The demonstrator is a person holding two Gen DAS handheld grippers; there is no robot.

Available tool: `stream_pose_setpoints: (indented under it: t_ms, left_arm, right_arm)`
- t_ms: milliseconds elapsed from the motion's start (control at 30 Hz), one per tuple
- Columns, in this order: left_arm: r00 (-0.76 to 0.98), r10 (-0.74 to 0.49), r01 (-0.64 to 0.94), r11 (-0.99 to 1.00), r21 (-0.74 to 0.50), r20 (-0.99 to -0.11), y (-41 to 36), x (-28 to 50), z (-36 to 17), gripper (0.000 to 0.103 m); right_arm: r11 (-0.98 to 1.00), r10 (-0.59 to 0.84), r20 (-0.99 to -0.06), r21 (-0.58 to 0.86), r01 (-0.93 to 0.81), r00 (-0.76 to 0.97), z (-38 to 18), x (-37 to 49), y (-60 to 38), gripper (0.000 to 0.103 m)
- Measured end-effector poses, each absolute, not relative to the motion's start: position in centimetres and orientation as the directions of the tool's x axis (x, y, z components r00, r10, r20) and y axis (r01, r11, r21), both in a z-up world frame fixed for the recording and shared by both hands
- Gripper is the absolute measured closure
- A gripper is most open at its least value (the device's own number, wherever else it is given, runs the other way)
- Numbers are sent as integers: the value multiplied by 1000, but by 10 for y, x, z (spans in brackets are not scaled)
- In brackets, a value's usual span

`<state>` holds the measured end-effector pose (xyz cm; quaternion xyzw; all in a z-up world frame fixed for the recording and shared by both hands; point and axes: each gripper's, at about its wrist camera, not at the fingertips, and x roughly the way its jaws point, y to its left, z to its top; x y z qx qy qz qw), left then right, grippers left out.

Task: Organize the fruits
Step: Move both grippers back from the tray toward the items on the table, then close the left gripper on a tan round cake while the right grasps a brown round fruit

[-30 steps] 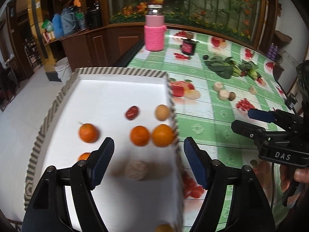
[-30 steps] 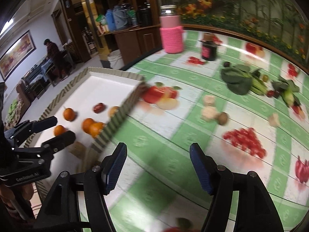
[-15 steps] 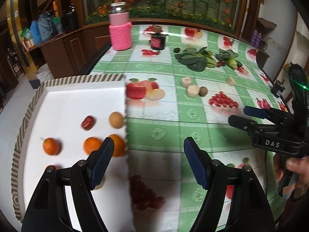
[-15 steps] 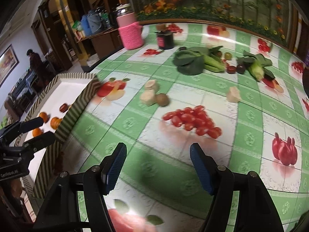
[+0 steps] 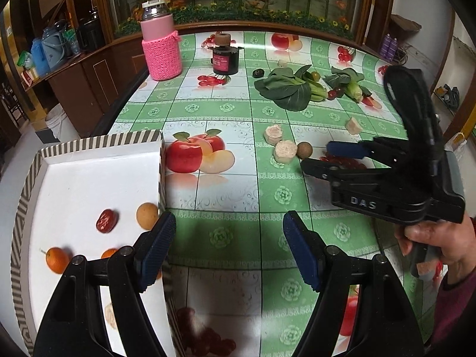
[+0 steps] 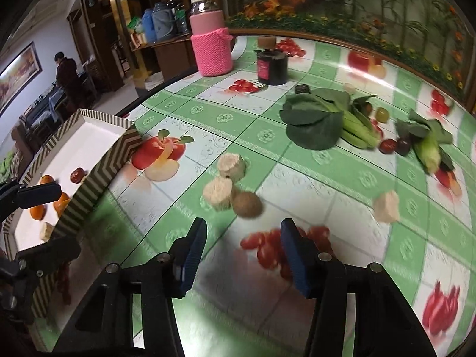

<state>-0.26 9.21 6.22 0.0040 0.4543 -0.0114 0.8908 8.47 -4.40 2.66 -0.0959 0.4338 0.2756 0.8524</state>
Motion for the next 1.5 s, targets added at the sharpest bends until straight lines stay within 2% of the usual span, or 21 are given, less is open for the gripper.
stream_pose_setpoints:
  t_ms: [100,133,167,767,800,867,900,1233,1500]
  left_arm:
    - [581,-15,29,1000,2,-814,91,8,60,29]
    - [579,-16,31,1000,3,-815,90,10,59,29]
    - [575,-19,36,999,2,-818,89,14,58,29]
    - [525,-102,113,992,-49,-845,39,90,32,29]
    - [521,-98,113,993,-45,-848,36,93,29,31]
    - [508,-103,118,992,-49,-855,35,98,23,59]
    - [487,-107,120,991,-55,-867,35,101,19,80]
    - [498,-114,139,989,-51,-859,42,84,23,80]
    - [546,-114,91,993,-77,-830,60,47,44,80]
  right_arm:
    - [816,396,-802,84,-573,448,19,96,-38,63]
    - [811,395,-809,86,-578,434,16,99,-37,73]
    - [809,390,-805,68,-584,447,15,99,-35,80]
    - [873,415,-754,173,-455,509,30,79,-111,80]
    - [873,419,-753,181,-454,507,30,80,-112,80]
    - [871,428,-751,194,-452,502,28,81,-114,80]
    - [870,430,-752,196,-453,500,27,81,-114,80]
    - [860,438,-753,191,-473,491,30,73,-107,80]
    - [859,440,-744,186,-476,502,39,47,-99,80]
